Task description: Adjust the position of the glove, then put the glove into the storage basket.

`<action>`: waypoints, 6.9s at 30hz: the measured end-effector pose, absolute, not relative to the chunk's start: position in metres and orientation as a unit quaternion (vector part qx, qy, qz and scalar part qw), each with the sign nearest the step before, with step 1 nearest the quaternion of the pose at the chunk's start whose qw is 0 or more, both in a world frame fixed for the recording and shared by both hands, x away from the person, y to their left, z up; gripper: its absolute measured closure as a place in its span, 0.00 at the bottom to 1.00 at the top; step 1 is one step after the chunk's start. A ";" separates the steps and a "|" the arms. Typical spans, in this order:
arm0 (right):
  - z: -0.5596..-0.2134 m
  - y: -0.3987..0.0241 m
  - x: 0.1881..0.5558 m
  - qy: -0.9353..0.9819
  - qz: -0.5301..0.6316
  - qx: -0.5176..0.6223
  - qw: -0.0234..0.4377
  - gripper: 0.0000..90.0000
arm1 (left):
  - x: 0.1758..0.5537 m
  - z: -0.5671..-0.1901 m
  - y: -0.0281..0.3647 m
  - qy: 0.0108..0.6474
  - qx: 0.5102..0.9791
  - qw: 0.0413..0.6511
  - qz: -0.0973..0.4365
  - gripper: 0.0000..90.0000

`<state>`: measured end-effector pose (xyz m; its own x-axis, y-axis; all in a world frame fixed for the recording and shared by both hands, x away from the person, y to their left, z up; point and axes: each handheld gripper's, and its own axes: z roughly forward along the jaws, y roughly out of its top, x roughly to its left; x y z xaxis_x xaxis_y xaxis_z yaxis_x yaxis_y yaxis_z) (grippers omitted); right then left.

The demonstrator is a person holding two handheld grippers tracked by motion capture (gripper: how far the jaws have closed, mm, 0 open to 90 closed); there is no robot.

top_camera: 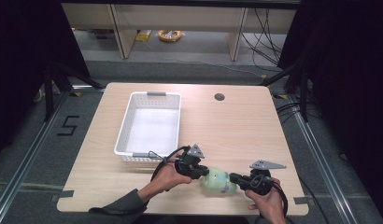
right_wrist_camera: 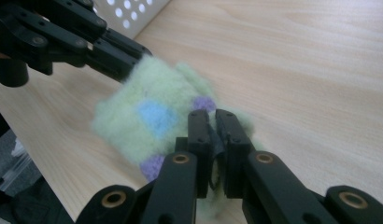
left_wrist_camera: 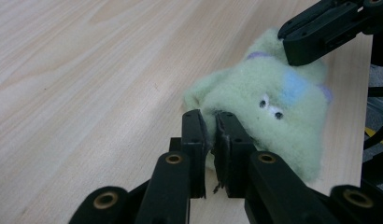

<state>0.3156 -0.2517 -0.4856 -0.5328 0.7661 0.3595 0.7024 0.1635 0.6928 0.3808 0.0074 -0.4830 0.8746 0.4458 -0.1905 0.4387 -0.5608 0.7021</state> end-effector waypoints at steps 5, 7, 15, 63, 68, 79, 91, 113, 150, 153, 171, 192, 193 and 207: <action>-0.489 -0.256 0.316 0.774 0.416 0.474 0.057 0.91 | 0.381 -0.483 0.012 0.267 0.877 0.400 0.001 0.83; -0.489 -0.255 0.315 0.773 0.411 0.480 0.054 0.85 | 0.378 -0.480 0.017 0.271 0.872 0.407 0.004 0.78; -0.486 -0.257 0.309 0.752 0.419 0.507 0.054 0.64 | 0.365 -0.477 0.029 0.314 0.851 0.420 -0.021 0.60; -0.505 -0.257 0.317 0.759 0.435 0.485 0.009 0.82 | 0.363 -0.509 0.011 0.353 0.816 0.447 -0.102 0.88; -0.500 -0.255 0.313 0.760 0.442 0.476 0.006 0.83 | 0.359 -0.503 0.015 0.341 0.826 0.437 -0.106 0.88; -0.492 -0.240 0.309 0.759 0.449 0.471 -0.011 0.82 | 0.353 -0.493 0.029 0.336 0.824 0.447 -0.089 0.88; -0.484 -0.230 0.309 0.769 0.460 0.444 0.007 0.82 | 0.350 -0.484 0.043 0.335 0.818 0.458 -0.086 0.87; -0.456 -0.202 0.320 0.775 0.473 0.419 -0.001 0.82 | 0.355 -0.453 0.073 0.333 0.820 0.462 -0.062 0.87; -0.391 -0.129 0.383 0.799 0.471 0.373 -0.014 0.82 | 0.398 -0.392 0.153 0.392 0.794 0.463 -0.040 0.86; -0.388 -0.120 0.390 0.801 0.467 0.375 -0.009 0.82 | 0.405 -0.390 0.164 0.401 0.790 0.461 -0.042 0.86; -0.401 -0.066 0.436 0.808 0.448 0.382 -0.026 0.82 | 0.433 -0.401 0.205 0.459 0.773 0.437 -0.023 0.86; -0.440 -0.025 0.473 0.827 0.385 0.407 -0.035 0.82 | 0.459 -0.434 0.223 0.494 0.772 0.399 -0.030 0.86; -0.442 -0.022 0.474 0.828 0.371 0.418 -0.044 0.82 | 0.460 -0.436 0.224 0.496 0.772 0.396 -0.032 0.85; -0.451 -0.013 0.484 0.847 0.330 0.414 -0.043 0.81 | 0.464 -0.451 0.220 0.507 0.774 0.379 -0.029 0.84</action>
